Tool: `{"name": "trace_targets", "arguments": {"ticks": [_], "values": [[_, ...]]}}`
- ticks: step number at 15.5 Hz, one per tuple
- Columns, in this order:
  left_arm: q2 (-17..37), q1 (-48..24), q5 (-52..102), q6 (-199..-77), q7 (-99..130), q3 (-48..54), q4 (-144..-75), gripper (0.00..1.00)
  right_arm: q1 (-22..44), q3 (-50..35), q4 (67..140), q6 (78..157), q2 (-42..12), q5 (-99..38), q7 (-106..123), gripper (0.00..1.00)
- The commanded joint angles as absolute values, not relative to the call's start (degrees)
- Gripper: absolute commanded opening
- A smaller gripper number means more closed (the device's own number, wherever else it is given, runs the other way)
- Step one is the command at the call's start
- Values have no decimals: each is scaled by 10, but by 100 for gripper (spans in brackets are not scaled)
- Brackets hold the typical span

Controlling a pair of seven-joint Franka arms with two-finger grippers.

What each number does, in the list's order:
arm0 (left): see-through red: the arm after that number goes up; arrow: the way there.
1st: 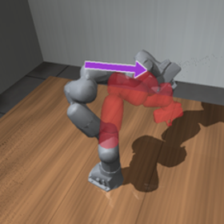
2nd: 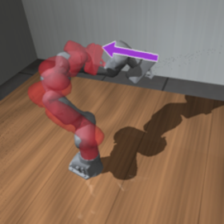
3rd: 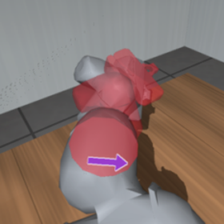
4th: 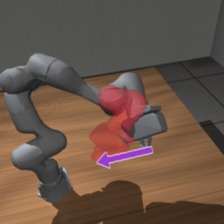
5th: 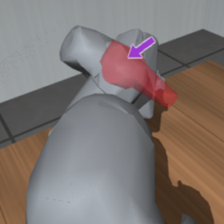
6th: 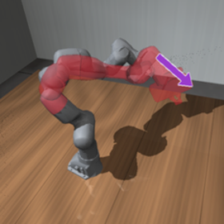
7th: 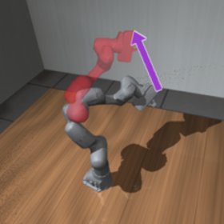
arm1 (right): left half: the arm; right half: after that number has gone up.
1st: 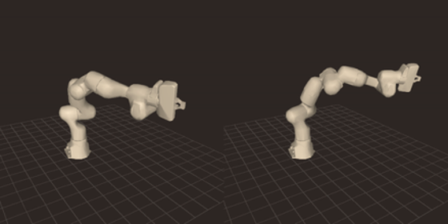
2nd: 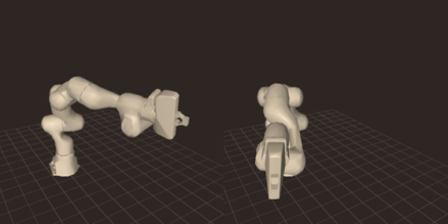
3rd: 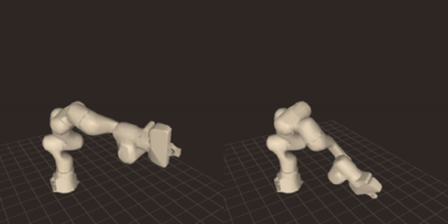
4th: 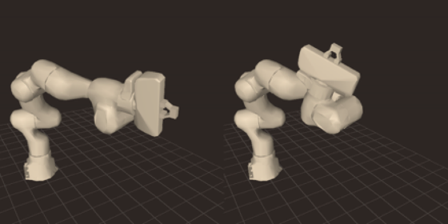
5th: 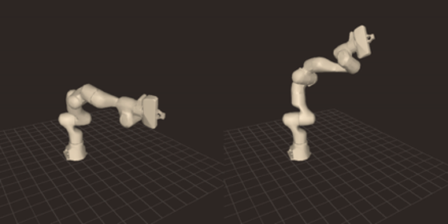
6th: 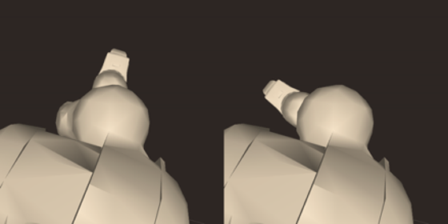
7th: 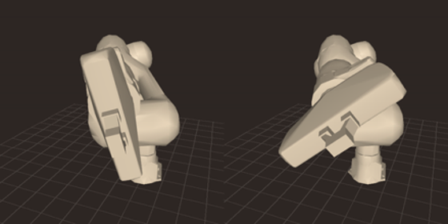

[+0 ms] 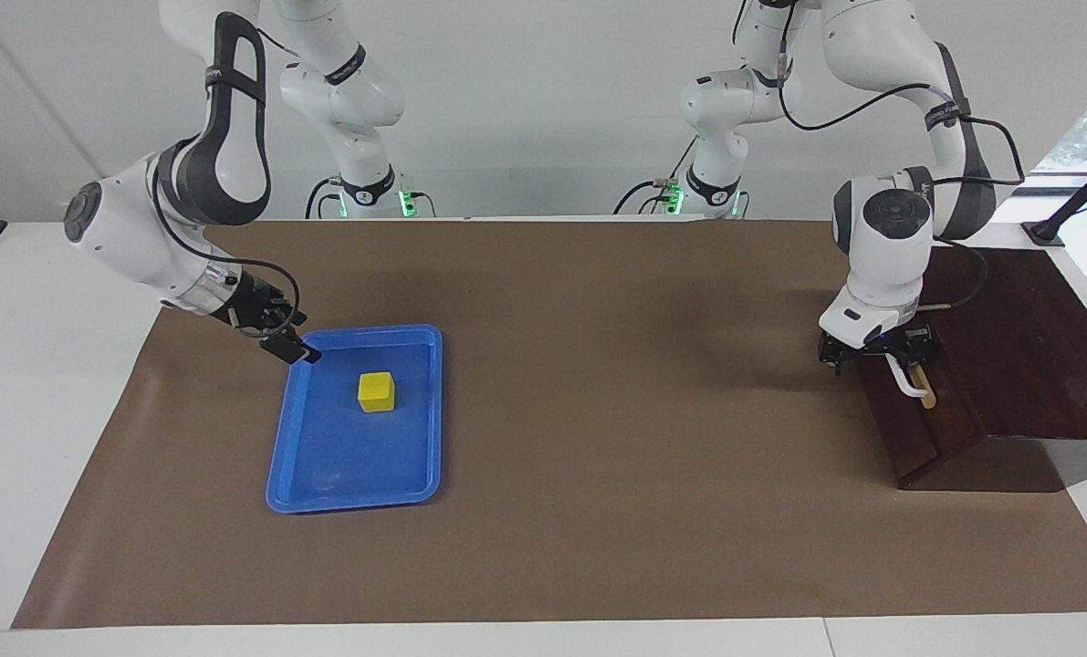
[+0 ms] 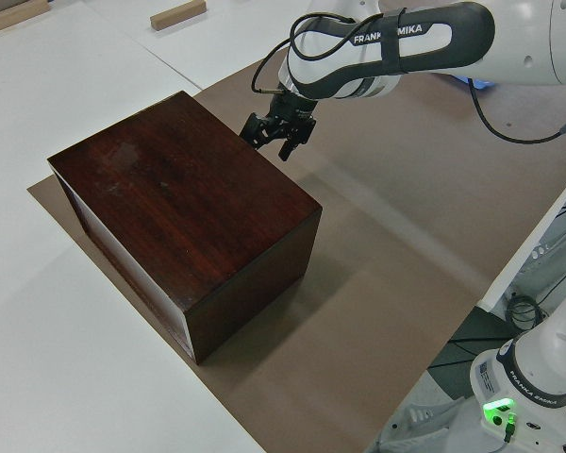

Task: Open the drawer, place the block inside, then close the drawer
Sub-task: 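Grasp the drawer handle with the left gripper and pull the drawer open, then reach the right gripper to the yellow block while the left gripper withdraws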

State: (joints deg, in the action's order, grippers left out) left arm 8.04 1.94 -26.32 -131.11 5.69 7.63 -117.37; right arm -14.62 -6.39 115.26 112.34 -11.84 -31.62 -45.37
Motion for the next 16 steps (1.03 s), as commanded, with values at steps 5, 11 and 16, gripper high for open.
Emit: {"name": "trace_targets", "arguments": {"ticks": [5,11,16], "values": [[67,-84,-246,-1311,139,76,-1188,100,-146,-69,1085,1109,-213,-378,-490,100],[70,-84,-246,-1285,138,76,-1164,100,-135,-69,1084,1098,-223,-379,-490,100],[105,-115,-145,-1095,177,74,-988,100,-120,-68,1083,1133,-226,-377,-490,100]]}}
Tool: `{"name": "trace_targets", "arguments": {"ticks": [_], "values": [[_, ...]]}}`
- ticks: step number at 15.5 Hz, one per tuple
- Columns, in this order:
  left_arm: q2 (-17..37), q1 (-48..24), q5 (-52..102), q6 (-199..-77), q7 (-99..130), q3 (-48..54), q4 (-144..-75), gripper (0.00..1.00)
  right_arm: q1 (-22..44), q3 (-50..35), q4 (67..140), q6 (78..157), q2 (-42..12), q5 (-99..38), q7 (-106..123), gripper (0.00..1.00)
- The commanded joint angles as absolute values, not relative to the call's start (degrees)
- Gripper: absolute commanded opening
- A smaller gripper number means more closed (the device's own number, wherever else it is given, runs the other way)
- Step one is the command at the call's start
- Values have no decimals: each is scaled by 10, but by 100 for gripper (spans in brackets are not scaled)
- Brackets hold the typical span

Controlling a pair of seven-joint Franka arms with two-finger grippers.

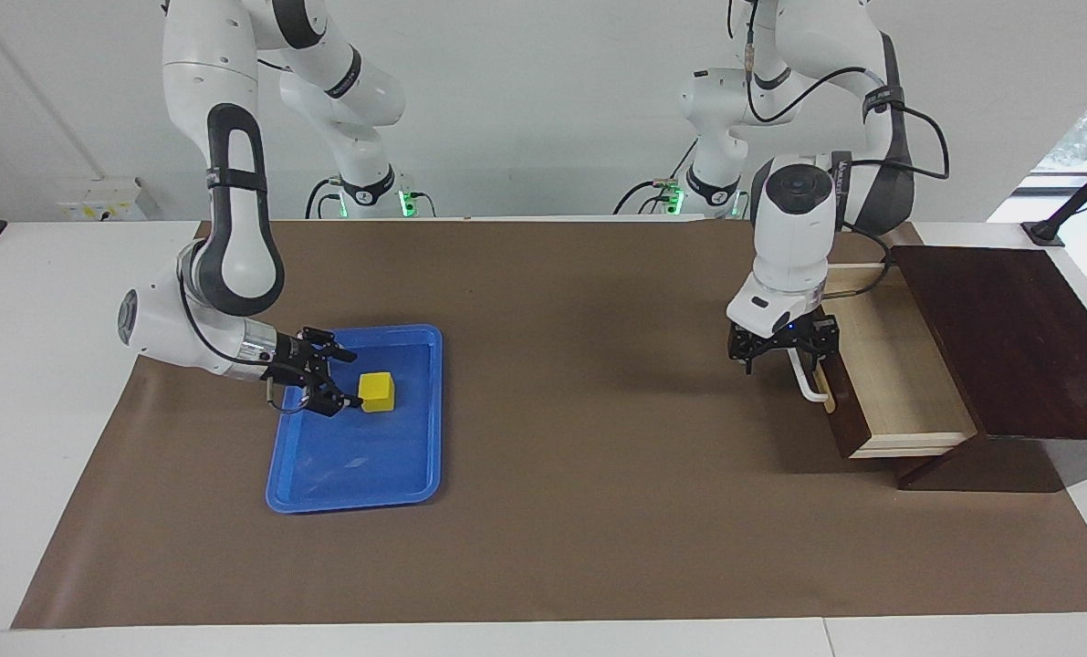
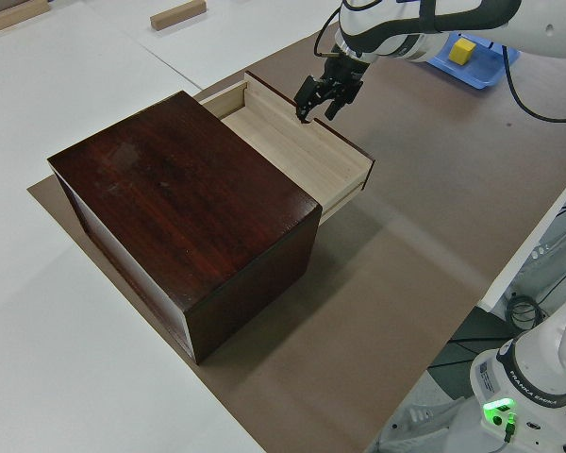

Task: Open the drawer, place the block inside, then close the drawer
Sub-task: 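Reach the right gripper to the yellow block while the left gripper withdraws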

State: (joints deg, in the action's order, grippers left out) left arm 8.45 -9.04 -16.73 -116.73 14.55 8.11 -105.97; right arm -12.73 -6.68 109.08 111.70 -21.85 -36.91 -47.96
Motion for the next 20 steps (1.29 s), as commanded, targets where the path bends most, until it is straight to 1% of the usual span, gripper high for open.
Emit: {"name": "trace_targets", "arguments": {"ticks": [1,4,8,12,14,16,18,20], "values": [[100,-120,-142,-1081,200,75,-982,100,-120,-68,1083,1134,-227,-377,-488,100],[70,-121,-61,-1039,284,74,-959,100,-119,-69,1091,1145,-228,-377,-481,100],[34,-134,-21,-964,408,88,-929,100,-119,-69,1091,1152,-229,-378,-479,100],[39,-145,-2,-913,551,116,-873,100,-119,-69,1098,1160,-229,-379,-478,100],[38,-165,-9,-913,629,120,-876,100,-119,-69,1098,1161,-229,-383,-478,100],[39,-165,-7,-915,708,120,-876,100,-119,-69,1101,1161,-228,-395,-478,100],[47,-167,3,-942,813,120,-880,100,-119,-69,1100,1161,-228,-396,-478,100],[65,-195,4,-960,868,120,-888,100,-119,-69,1101,1161,-228,-395,-466,100]]}}
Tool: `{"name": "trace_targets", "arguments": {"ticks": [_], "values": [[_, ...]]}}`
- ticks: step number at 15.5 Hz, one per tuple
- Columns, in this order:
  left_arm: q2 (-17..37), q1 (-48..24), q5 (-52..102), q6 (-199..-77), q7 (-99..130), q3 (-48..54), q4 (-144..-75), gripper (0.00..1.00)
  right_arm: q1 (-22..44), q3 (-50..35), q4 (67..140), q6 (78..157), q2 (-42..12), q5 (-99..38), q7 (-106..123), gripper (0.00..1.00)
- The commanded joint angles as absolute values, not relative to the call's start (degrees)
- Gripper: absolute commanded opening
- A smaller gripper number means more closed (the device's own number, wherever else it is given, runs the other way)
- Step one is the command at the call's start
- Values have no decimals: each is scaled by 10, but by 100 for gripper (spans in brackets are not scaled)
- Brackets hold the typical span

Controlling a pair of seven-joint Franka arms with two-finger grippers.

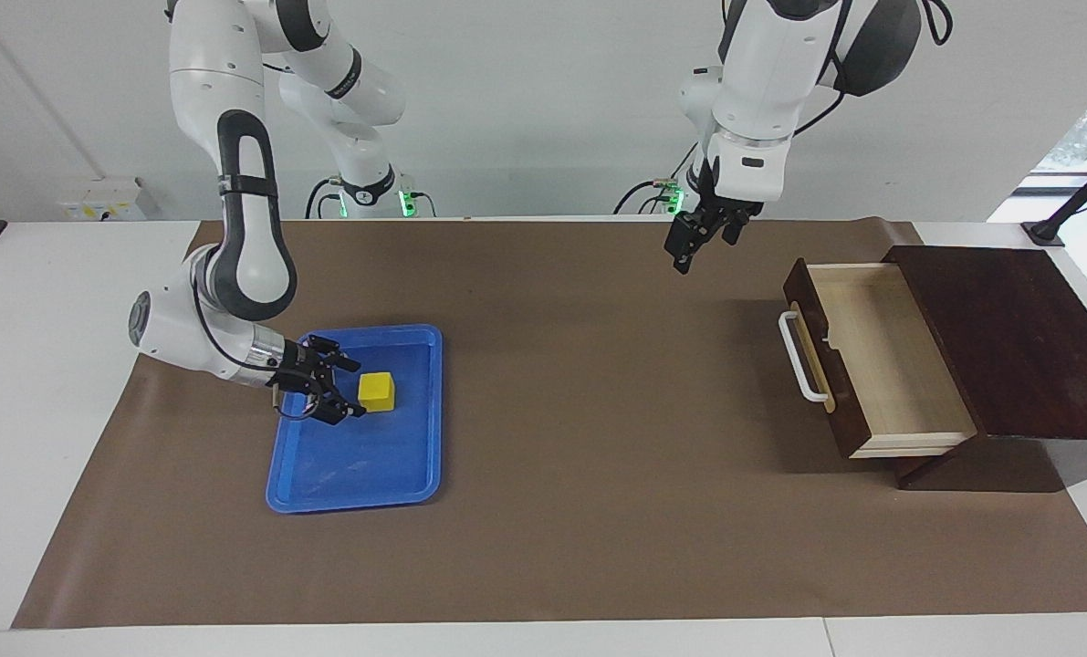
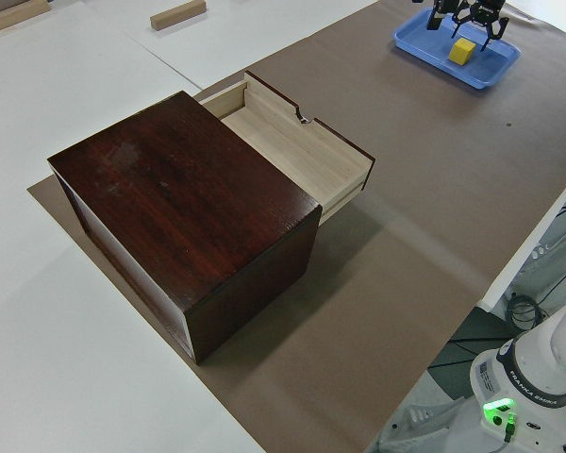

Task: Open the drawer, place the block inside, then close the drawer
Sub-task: 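Reach the right gripper to the yellow block while the left gripper withdraws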

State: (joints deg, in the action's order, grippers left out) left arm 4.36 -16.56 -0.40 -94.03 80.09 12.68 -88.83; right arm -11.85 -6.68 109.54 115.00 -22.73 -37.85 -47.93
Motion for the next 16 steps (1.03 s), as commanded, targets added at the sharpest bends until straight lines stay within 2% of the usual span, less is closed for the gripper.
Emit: {"name": "trace_targets", "arguments": {"ticks": [1,3,8,10,12,16], "values": [[83,-199,2,-977,944,120,-886,100,-119,-69,1102,1162,-228,-395,-463,100],[99,-200,4,-1030,1069,120,-885,100,-119,-69,1102,1162,-228,-396,-463,100],[137,-229,-27,-1030,1158,118,-882,100,-119,-69,1106,1167,-228,-396,-461,100],[141,-229,-40,-1037,1196,119,-882,100,-119,-69,1107,1168,-228,-399,-458,100],[141,-229,-40,-1039,1199,119,-883,100,-119,-69,1107,1170,-227,-406,-450,96],[140,-229,-41,-1059,1211,119,-896,100,-118,-69,1111,1179,-227,-408,-449,96]]}}
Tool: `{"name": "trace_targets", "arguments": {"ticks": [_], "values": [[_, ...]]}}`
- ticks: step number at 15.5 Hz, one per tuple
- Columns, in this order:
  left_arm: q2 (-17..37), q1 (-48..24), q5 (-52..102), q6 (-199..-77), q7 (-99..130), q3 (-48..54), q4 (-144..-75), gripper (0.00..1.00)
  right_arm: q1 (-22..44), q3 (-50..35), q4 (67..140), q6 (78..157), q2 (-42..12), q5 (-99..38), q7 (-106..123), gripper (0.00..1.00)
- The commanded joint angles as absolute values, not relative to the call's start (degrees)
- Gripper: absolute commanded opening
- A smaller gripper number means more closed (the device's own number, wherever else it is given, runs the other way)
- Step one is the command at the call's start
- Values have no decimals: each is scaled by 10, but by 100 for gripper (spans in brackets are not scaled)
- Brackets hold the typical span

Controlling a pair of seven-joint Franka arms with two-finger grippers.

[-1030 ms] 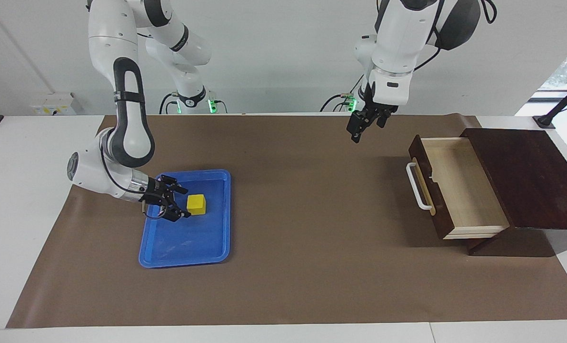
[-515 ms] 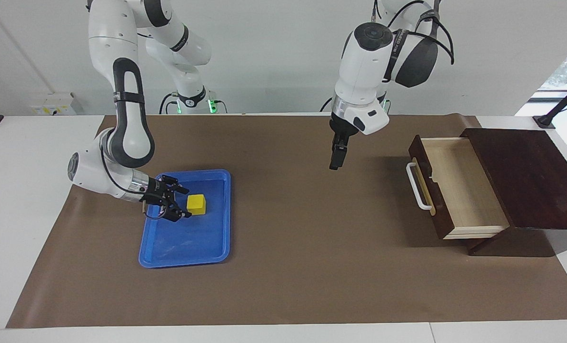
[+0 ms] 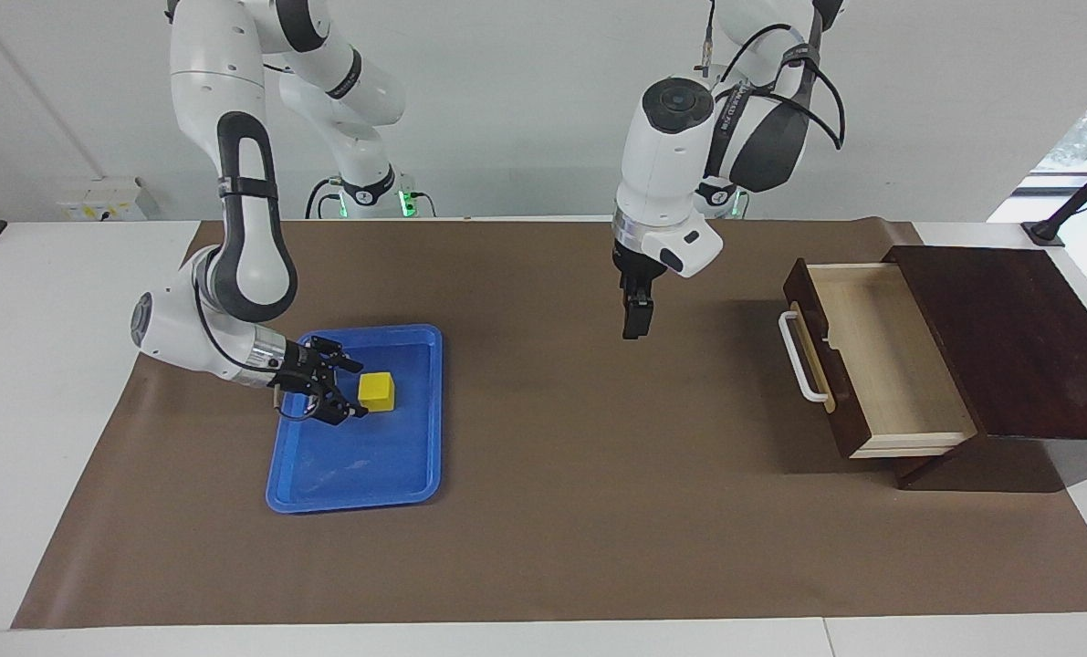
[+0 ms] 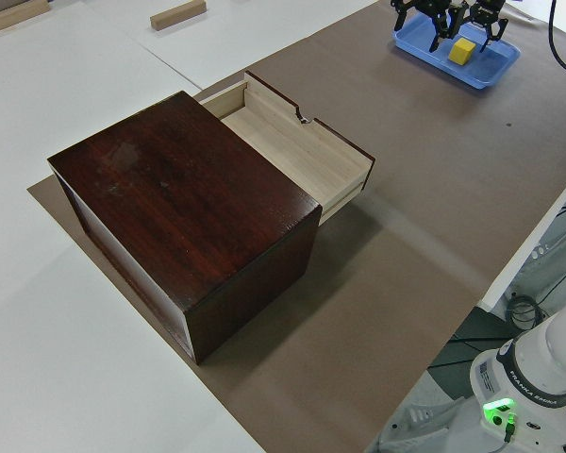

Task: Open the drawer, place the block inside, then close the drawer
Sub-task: 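Reach the right gripper to the yellow block while the left gripper withdraws, then close the right gripper on the yellow block and lift it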

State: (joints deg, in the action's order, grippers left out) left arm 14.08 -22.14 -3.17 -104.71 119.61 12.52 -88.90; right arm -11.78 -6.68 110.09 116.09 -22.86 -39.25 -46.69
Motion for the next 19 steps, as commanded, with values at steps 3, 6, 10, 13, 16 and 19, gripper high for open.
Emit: {"name": "trace_targets", "arguments": {"ticks": [3,6,10,13,16,19], "values": [[140,-230,-41,-1078,1243,119,-905,100,-118,-69,1112,1179,-227,-409,-449,96],[140,-227,-42,-1085,1245,119,-908,100,-118,-69,1115,1180,-226,-431,-449,57],[137,-224,-43,-1085,1244,119,-916,100,-113,-69,1112,1179,-226,-440,-447,0],[136,-225,-43,-1085,1245,119,-918,100,-106,-69,1107,1178,-226,-440,-449,0],[135,-223,-43,-1085,1245,117,-919,100,-99,-69,1064,1143,-225,-434,-488,0],[135,-222,-42,-1087,1245,115,-920,100,-54,-68,997,1100,-216,-408,-588,0]]}}
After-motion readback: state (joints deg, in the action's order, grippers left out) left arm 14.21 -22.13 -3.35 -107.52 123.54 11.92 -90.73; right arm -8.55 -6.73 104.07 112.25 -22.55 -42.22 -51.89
